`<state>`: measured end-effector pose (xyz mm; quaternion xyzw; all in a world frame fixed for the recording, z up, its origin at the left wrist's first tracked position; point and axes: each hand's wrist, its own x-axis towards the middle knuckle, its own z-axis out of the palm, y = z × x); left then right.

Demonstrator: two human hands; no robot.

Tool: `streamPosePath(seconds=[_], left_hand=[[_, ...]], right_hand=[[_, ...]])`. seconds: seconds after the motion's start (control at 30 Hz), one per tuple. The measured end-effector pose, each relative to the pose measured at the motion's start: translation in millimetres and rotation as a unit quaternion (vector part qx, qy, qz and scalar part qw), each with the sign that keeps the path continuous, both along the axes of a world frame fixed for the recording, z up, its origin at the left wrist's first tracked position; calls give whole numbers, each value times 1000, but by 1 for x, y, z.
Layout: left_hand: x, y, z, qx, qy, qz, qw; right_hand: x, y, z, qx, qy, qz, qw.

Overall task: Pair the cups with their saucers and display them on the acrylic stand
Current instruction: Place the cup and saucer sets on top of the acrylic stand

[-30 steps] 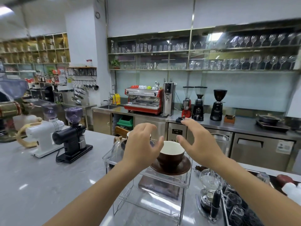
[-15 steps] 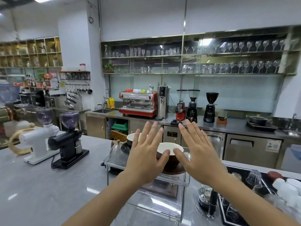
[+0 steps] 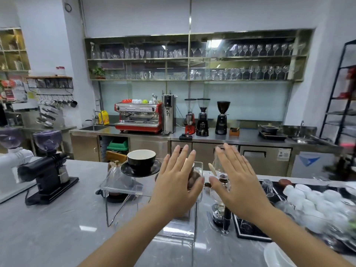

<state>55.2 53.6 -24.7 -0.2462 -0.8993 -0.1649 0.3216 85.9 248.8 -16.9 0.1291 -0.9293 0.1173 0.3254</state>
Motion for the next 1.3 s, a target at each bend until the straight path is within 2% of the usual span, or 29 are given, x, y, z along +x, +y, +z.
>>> streamPosePath(seconds=[0.3,0.63,0.9,1.3], left_hand=[[16,53,-25,30,-27,-118,992],[32,106,-73,50,-96,-228,968],[39,132,-127,54,-145,-264,952],[62,141,-217,57,-283,-250,924]], right_hand=[[43,57,-24,-17,-18,-78,997],[97,109,-71,-26,-78,-155,984],[131,135,-117,-32,-129,-213,968],[163,142,-200,-138,-218,-260,931]])
